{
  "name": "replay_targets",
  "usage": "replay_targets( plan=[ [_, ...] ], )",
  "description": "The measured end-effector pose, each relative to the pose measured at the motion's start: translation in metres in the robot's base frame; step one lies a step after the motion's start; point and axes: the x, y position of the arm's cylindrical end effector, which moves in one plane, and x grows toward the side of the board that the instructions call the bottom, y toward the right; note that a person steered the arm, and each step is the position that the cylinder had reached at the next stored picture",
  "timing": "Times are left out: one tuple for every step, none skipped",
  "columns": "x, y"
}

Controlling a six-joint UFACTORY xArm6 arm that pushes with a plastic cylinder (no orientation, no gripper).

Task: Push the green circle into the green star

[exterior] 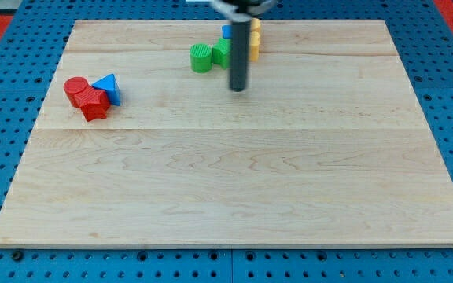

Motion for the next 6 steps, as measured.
replay_targets(
  plan=[
    [-0.045, -0.058],
    [-0.047, -0.023],
    [-0.061, -0.001],
    [-0.014, -0.011],
    [0.001, 0.057],
    [-0.003, 0.078]
  ],
)
